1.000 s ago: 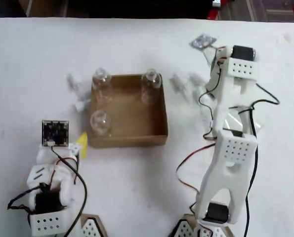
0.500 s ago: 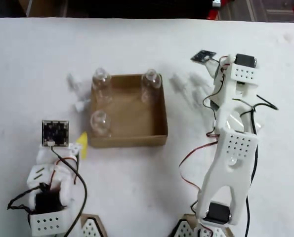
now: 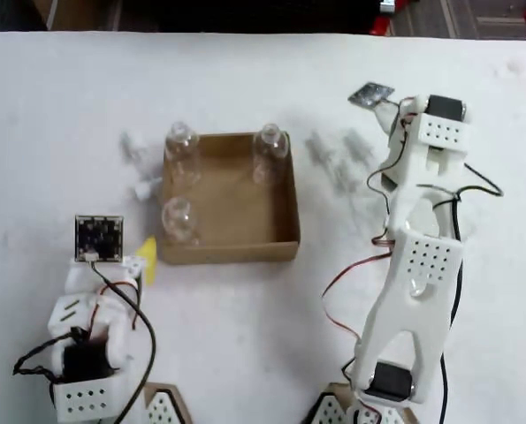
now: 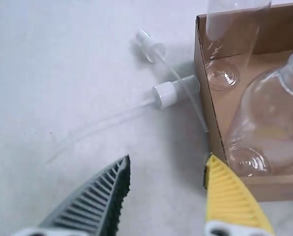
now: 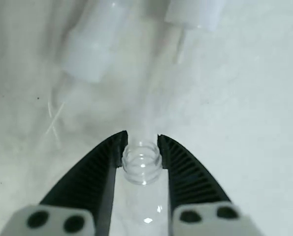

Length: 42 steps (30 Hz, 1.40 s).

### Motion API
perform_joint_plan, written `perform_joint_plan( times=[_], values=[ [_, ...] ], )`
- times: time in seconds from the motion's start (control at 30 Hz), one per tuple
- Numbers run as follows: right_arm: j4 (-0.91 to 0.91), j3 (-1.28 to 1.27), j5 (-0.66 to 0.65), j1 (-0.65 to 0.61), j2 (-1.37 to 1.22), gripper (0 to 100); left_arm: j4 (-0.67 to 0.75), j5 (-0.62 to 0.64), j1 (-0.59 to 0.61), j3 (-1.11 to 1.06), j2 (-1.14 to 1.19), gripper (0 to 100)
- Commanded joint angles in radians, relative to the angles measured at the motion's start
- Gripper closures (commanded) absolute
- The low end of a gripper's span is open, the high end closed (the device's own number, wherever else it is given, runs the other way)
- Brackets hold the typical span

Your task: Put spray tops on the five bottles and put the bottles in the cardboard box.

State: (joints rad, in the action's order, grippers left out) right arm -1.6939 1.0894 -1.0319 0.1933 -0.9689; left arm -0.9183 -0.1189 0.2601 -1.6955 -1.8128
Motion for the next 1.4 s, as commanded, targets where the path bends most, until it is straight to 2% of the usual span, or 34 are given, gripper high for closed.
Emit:
perform_joint_plan(
  times=[0.0,0.23,0.5,0.6,0.83,1.0,1.1,1.27,1.37],
  values=[
    [-0.028,0.12,0.021,0.022,0.025,97.8,-0.009,-0.006,-0.016,0.003,-0.015,77],
    [-0.031,0.232,0.137,0.038,0.056,97.8,-0.009,-0.006,-0.016,0.003,-0.015,77],
    [-0.035,0.222,0.463,0.031,0.294,97.9,-0.009,-0.005,-0.016,0.003,-0.015,77],
    [-0.035,0.135,0.517,0.016,0.415,98.0,-0.009,-0.005,-0.016,0.003,-0.015,77],
    [-0.024,-0.292,0.526,-0.084,0.786,98.2,-0.009,-0.005,-0.016,0.003,-0.015,77],
    [0.117,-0.525,0.529,-0.048,0.891,98.0,-0.009,-0.005,-0.016,0.003,-0.015,77],
    [0.119,-0.592,0.531,-0.033,0.894,96.0,-0.009,-0.005,-0.016,0.003,-0.015,77],
    [0.051,-0.631,0.531,-0.038,0.9,86.0,-0.009,-0.005,-0.016,0.003,-0.015,77],
    [0.031,-0.632,0.531,-0.036,0.892,85.0,-0.009,-0.005,-0.016,0.003,-0.015,77]
  ],
)
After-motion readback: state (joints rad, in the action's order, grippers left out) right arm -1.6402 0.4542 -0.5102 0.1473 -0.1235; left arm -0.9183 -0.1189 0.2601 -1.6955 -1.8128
